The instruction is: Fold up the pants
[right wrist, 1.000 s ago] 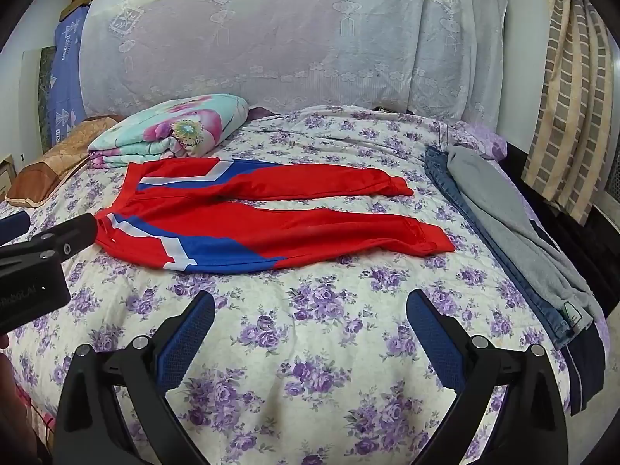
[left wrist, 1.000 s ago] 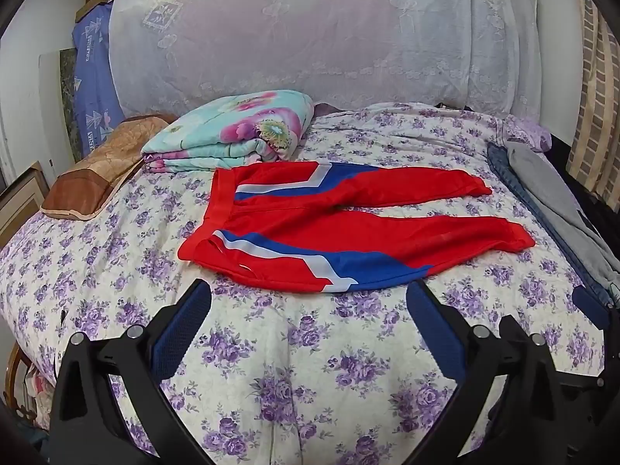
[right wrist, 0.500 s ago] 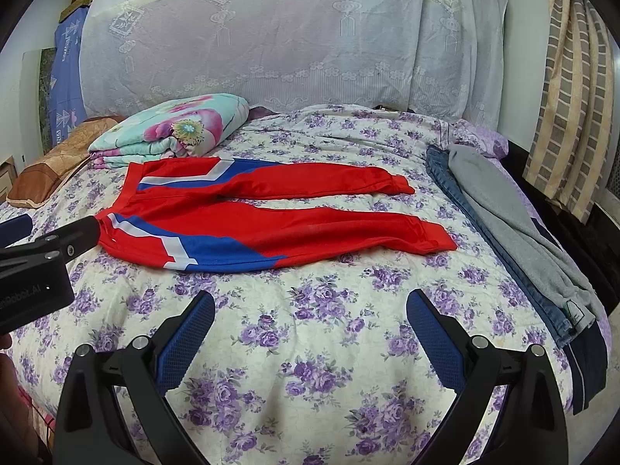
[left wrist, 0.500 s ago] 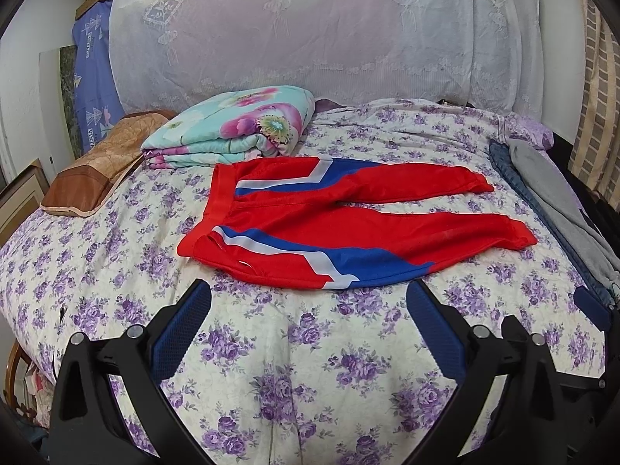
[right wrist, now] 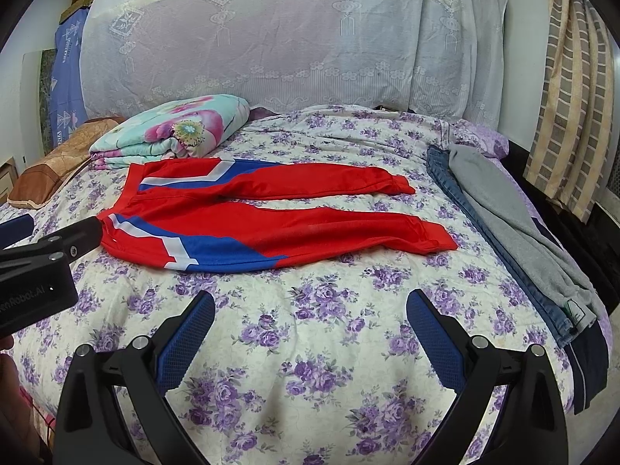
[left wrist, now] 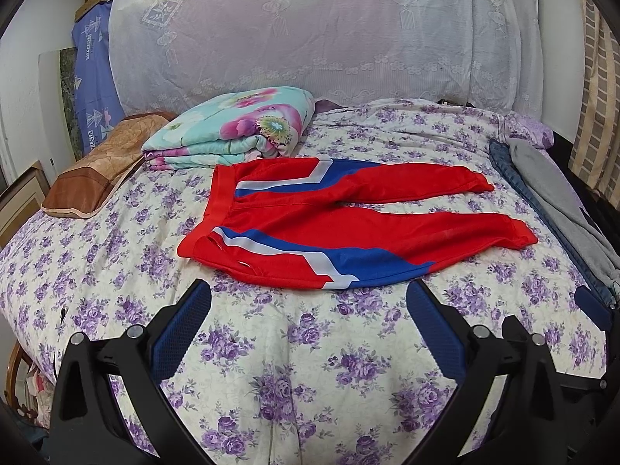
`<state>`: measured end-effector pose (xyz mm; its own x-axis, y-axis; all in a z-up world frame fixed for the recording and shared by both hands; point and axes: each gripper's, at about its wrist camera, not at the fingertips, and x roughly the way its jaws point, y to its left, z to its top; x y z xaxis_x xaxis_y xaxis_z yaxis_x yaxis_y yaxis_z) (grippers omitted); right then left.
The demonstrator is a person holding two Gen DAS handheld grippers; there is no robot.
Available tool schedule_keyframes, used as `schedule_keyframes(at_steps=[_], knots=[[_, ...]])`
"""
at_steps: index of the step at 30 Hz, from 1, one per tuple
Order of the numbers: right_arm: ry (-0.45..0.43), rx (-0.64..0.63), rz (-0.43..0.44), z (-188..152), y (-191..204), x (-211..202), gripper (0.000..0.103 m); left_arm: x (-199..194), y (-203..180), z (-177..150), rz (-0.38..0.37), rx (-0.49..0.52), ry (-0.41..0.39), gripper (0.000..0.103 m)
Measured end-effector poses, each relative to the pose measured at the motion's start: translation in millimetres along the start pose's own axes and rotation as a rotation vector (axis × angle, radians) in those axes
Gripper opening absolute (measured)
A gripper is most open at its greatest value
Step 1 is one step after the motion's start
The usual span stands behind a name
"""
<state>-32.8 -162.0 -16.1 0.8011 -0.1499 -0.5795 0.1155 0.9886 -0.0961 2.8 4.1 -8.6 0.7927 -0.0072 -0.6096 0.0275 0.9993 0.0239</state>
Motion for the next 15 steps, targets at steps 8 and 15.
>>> schedule_keyframes(at_steps=[8,15], knots=[[-0.001,0.0,0.003,-1.2,0.7,0.3,0.1,0.1,0.3,-0.8,0.0,-0.001,0.0,0.098],[0.0,0.0,0.003,-1.6,0.9,0.8,0.1,0.1,0.3,-1.0,0.0,-0.001,0.001,0.098]])
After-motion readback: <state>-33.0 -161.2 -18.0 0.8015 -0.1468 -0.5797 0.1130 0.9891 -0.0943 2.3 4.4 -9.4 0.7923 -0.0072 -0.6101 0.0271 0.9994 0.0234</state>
